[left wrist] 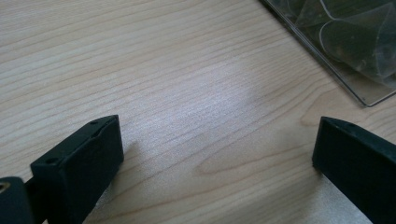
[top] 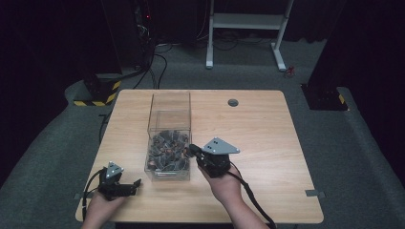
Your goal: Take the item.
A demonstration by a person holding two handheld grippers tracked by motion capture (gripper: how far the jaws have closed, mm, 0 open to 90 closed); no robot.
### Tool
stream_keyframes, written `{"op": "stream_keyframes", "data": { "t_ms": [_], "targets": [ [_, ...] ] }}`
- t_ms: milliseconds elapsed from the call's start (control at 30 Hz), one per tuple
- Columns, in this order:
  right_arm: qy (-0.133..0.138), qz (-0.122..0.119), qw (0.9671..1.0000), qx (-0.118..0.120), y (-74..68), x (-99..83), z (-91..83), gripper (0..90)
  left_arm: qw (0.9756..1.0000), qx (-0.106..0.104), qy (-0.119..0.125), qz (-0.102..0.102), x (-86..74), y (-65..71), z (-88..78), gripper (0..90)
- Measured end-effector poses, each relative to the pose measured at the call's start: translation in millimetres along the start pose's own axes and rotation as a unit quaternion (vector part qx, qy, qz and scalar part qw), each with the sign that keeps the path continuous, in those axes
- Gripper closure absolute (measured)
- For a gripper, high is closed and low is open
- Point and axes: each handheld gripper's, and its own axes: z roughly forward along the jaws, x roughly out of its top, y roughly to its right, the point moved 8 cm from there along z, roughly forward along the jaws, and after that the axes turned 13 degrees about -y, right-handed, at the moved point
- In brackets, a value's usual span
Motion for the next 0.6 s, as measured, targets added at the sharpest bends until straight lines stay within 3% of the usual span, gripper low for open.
{"op": "stream_keyframes", "data": {
  "t_ms": [600],
  "targets": [
    [0.005,0.014,0.9995,-0.027,25.1,-9.3,-15.6,90.0,1.0,0.0,0.0,0.0,0.0,0.0,0.0,2.1]
  ]
}}
